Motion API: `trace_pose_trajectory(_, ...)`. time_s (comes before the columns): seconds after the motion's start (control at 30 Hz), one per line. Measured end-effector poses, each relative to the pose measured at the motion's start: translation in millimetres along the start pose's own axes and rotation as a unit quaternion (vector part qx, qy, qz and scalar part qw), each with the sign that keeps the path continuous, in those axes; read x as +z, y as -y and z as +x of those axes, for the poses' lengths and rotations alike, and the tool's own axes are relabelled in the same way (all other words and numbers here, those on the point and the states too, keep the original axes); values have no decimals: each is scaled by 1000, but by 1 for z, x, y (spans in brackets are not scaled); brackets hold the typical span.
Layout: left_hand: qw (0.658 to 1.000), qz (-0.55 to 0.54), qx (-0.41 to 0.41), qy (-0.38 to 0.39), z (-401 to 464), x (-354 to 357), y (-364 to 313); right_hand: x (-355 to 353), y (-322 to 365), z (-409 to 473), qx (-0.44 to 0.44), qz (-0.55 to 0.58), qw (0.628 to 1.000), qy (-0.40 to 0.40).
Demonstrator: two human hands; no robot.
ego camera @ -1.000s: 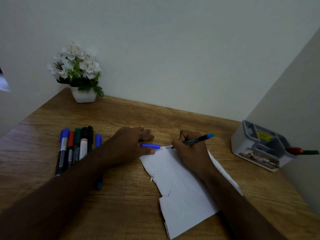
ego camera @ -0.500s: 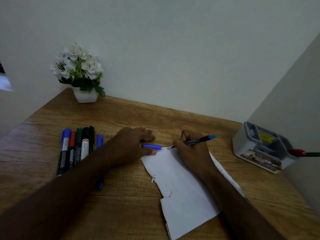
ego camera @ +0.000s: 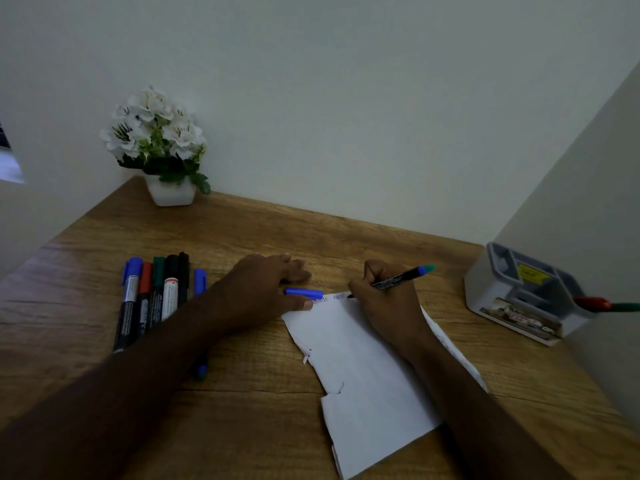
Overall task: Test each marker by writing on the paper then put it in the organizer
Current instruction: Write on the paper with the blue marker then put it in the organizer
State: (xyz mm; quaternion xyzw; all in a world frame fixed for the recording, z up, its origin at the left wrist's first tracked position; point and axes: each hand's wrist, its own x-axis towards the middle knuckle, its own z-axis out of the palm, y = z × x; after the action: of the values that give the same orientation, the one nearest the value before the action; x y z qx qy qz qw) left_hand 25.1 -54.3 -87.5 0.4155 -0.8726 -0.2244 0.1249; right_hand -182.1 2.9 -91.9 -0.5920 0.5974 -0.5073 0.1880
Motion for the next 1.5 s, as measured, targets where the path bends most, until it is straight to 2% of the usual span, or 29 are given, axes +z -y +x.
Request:
trace_pose_trajectory(0.93,1000,7,7,-6,2,2,4,1,2,-1,16,-1,1000,5)
trace_pose_trajectory(1.1,999,-19,7,-30,-1,1,1,-1,1,-2,23,3,1000,-7)
trace_pose_trajectory(1.3,997,-5,22,-78,-5,-4,-8,-13,13,-5,5,102,994,-29)
trace_pose_trajectory(1.37,994,-4,28,-107,-6,-4,-11,-15,15,-6,0,119,993,-12)
trace_pose_trajectory(1.5,982,-96,48,-153,-7,-3,-16,-18,13,-8,3,233,971,57)
